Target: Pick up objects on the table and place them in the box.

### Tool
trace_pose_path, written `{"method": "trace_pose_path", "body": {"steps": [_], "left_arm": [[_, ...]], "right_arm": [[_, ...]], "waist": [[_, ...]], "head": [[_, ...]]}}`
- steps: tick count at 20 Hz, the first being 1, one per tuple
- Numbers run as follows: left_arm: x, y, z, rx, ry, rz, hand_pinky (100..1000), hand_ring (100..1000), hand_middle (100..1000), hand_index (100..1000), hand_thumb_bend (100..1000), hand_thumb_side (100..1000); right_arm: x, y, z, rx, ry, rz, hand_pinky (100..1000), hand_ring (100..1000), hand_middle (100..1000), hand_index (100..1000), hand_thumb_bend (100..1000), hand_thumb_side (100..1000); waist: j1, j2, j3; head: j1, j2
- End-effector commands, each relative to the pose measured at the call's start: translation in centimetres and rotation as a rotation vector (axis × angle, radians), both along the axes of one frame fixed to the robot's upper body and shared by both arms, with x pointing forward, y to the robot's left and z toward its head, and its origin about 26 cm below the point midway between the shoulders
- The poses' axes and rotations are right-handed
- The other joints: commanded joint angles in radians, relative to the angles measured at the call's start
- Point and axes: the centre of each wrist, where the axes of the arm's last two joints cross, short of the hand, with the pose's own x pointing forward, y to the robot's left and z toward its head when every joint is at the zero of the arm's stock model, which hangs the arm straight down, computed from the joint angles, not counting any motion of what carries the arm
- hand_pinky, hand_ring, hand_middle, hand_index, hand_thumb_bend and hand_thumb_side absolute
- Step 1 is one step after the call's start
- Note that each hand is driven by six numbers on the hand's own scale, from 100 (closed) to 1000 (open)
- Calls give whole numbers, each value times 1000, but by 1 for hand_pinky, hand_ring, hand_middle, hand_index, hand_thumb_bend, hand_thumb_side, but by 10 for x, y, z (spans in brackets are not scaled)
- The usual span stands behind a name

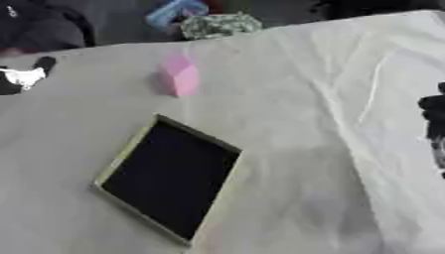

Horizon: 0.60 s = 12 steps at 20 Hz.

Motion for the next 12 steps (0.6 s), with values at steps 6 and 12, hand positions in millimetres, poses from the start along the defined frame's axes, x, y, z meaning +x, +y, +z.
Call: {"method": "trace_pose_path", "body": {"steps": [6, 12], "left_arm": [[-2, 0, 15, 39, -32, 2, 837, 776, 765, 908, 275, 533], [-2, 1, 14, 42, -29, 7, 838, 775, 765, 908, 273, 531]], "right_arm": [[-1, -1, 7, -7, -23, 4, 823, 809, 709, 879, 100, 460], [-1, -1, 7, -8, -23, 4, 823, 809, 708, 879, 100, 460]], "waist": [[-7, -22, 2], [-6, -22, -1]], "head": [[1, -7], [3, 1]]}}
